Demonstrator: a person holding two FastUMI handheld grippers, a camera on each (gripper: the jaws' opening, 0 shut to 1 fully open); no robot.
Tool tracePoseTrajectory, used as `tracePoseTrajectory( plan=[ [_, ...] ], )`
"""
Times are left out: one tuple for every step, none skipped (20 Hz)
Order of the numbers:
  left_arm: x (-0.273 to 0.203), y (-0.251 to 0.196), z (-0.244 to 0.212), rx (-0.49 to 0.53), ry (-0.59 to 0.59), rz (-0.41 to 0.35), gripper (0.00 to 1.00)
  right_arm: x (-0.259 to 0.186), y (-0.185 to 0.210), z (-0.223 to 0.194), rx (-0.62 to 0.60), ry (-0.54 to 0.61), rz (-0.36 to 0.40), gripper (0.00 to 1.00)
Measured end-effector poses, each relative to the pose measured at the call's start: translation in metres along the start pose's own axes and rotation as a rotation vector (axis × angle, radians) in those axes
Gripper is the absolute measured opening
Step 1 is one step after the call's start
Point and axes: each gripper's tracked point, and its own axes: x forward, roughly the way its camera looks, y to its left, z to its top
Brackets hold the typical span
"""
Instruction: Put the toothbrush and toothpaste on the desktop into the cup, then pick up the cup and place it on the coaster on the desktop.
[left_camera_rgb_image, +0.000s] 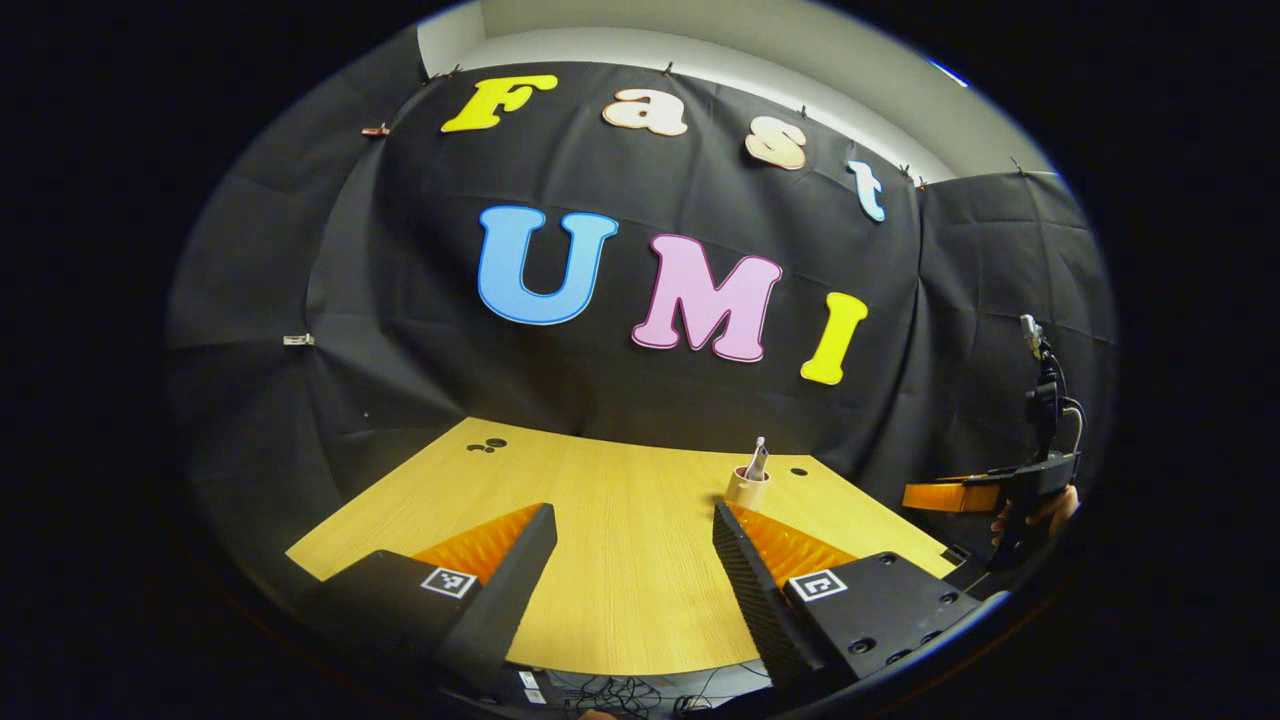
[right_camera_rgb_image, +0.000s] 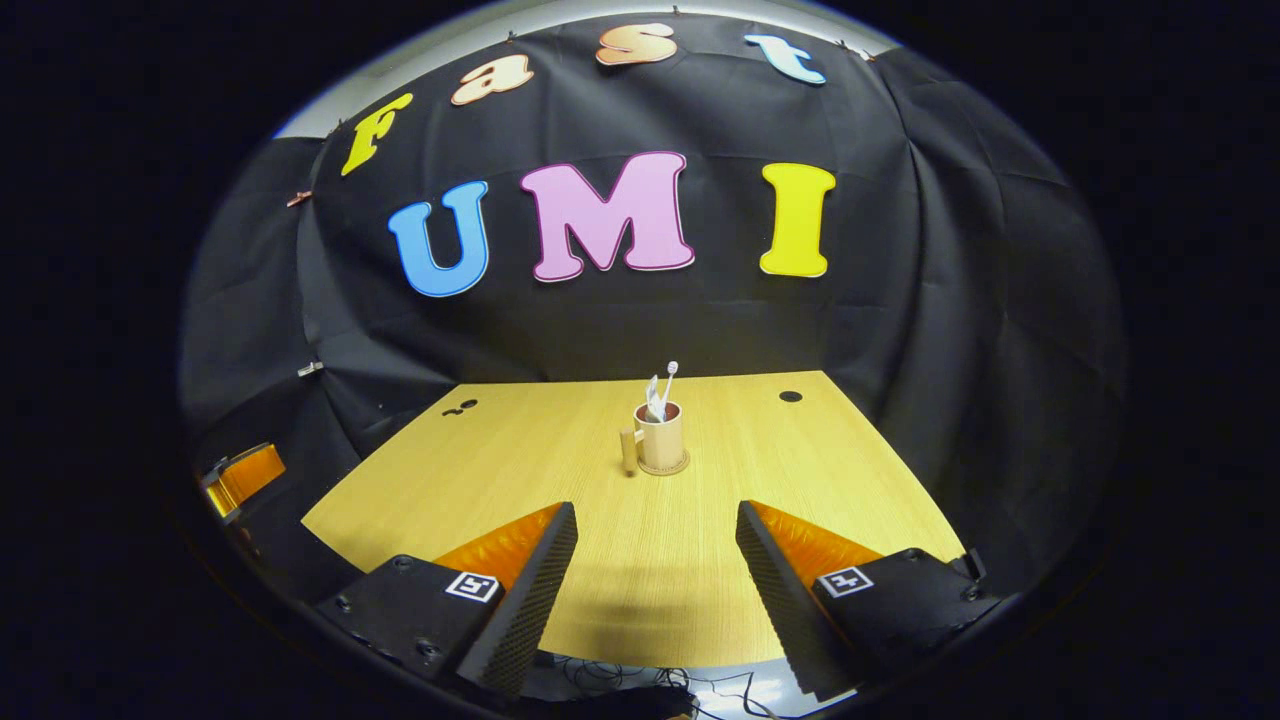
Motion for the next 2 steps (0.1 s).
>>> tracePoseTrajectory(
  plan=[
    [0.0013,0.0018,0.0018,-0.006,-0.002,0.0,0.98,-0.0001,0.0031,-0.0006,-0.005,0.001,0.003,0.98],
    [0.0022,0.0039,0.0031,-0.012,-0.001,-0.001,0.97,-0.0001,0.006,0.0001,-0.008,0.001,0.004,0.98]
  ],
)
